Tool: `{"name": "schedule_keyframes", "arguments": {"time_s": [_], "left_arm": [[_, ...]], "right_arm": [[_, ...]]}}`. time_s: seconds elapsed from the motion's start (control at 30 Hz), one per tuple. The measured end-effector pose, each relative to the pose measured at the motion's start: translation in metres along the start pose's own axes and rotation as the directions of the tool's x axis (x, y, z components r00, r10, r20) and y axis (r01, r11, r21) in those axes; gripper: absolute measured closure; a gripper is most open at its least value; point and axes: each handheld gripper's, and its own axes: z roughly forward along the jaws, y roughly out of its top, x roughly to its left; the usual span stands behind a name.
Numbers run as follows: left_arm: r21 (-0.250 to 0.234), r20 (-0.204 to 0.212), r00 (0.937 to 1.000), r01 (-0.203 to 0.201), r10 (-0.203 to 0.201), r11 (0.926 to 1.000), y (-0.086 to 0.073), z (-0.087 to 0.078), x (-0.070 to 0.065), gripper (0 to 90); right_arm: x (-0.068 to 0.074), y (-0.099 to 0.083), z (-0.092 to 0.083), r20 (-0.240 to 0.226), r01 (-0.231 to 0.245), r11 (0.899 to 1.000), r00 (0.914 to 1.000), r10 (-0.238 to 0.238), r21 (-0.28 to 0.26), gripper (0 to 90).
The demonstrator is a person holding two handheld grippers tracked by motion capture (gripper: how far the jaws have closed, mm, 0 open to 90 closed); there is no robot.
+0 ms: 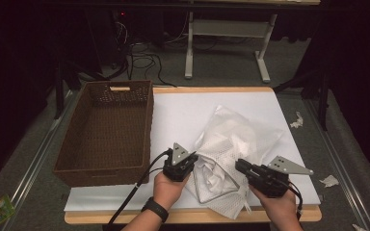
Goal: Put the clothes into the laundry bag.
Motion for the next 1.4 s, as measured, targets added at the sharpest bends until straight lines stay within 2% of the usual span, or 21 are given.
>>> {"name": "schedule_keyframes", "arguments": {"time_s": [0.07, 0.1, 0.13, 0.23, 0.27, 0.33, 0.47, 0.6, 0.7, 0.83, 0.93, 0.97, 1.03, 1.1, 1.17, 1.3, 1.4], "left_arm": [[0.018, 0.005, 0.9997, -0.025, 0.025, 0.9995, -0.004, -0.007, 0.001, 88.3], [0.02, 0.004, 0.9994, -0.036, 0.036, 0.9991, -0.006, -0.009, 0.001, 88.3], [0.018, 0.007, 0.9994, -0.035, 0.035, 0.9992, -0.007, -0.011, 0.0, 88.3], [0.021, 0.017, 0.9986, -0.05, 0.05, 0.9985, -0.013, -0.015, -0.001, 88.2], [0.019, 0.021, 0.9986, -0.049, 0.048, 0.9986, -0.014, -0.016, -0.001, 88.2], [0.018, 0.038, 0.9987, -0.035, 0.034, 0.9992, -0.017, -0.017, -0.001, 88.2], [0.04, 0.046, 0.9968, -0.067, 0.065, 0.9969, -0.023, -0.019, -0.005, 88.2], [0.068, 0.065, 0.9946, -0.086, 0.081, 0.994, -0.029, -0.024, -0.011, 88.3], [0.082, 0.076, 0.9937, -0.088, 0.082, 0.9927, -0.029, -0.031, -0.015, 88.3], [0.084, 0.059, 0.9917, -0.119, 0.114, 0.9893, -0.031, -0.04, -0.018, 88.2], [0.071, 0.061, 0.994, -0.095, 0.091, 0.9929, -0.034, -0.038, -0.018, 88.1], [0.061, 0.066, 0.9949, -0.08, 0.076, 0.9949, -0.035, -0.035, -0.017, 88.0], [0.051, 0.074, 0.9945, -0.079, 0.075, 0.9956, -0.036, -0.029, -0.019, 87.0], [0.042, 0.082, 0.9934, -0.083, 0.08, 0.9956, -0.036, -0.026, -0.021, 84.4], [0.032, 0.085, 0.9925, -0.091, 0.088, 0.9953, -0.036, -0.026, -0.021, 83.3], [0.014, 0.078, 0.9922, -0.098, 0.097, 0.9951, -0.035, -0.029, -0.018, 80.8], [0.004, 0.064, 0.9932, -0.098, 0.098, 0.9952, -0.035, -0.029, -0.016, 78.3]], "right_arm": [[-0.009, -0.004, -0.003, 0.068, -0.018, 1.0, 0.9975, 0.017, 0.024, 86.1], [-0.015, -0.008, -0.002, 0.111, -0.033, 0.998, 0.9934, 0.028, 0.051, 87.9], [-0.02, -0.011, 0.0, 0.134, -0.053, 0.996, 0.99, 0.043, 0.069, 88.8], [-0.03, -0.019, 0.009, 0.194, -0.072, 0.988, 0.98, 0.044, 0.136, 90.0], [-0.033, -0.024, 0.015, 0.205, -0.088, 0.981, 0.9775, 0.051, 0.174, 90.0], [-0.036, -0.029, 0.024, 0.207, -0.1, 0.969, 0.977, 0.052, 0.227, 90.0], [-0.046, -0.035, 0.051, 0.22, -0.103, 0.948, 0.9749, 0.036, 0.3, 90.0], [-0.055, -0.03, 0.081, 0.211, -0.084, 0.939, 0.9774, 0.012, 0.333, 90.0], [-0.06, -0.022, 0.099, 0.208, -0.061, 0.937, 0.978, -0.013, 0.343, 90.0], [-0.072, -0.01, 0.124, 0.196, -0.047, 0.941, 0.9804, -0.021, 0.334, 90.0], [-0.078, -0.001, 0.142, 0.189, -0.026, 0.946, 0.9812, -0.037, 0.322, 90.0], [-0.08, 0.002, 0.146, 0.189, -0.021, 0.947, 0.9809, -0.043, 0.322, 90.0], [-0.081, 0.007, 0.156, 0.197, -0.005, 0.945, 0.9784, -0.063, 0.328, 90.0], [-0.08, 0.01, 0.153, 0.204, 0.016, 0.943, 0.9749, -0.089, 0.333, 89.1], [-0.077, 0.013, 0.14, 0.207, 0.015, 0.953, 0.975, -0.081, 0.303, 86.6], [-0.072, 0.013, 0.096, 0.212, 0.018, 0.968, 0.9746, -0.073, 0.249, 83.8], [-0.063, 0.008, 0.069, 0.211, 0.024, 0.976, 0.9749, -0.071, 0.219, 81.0]]}}
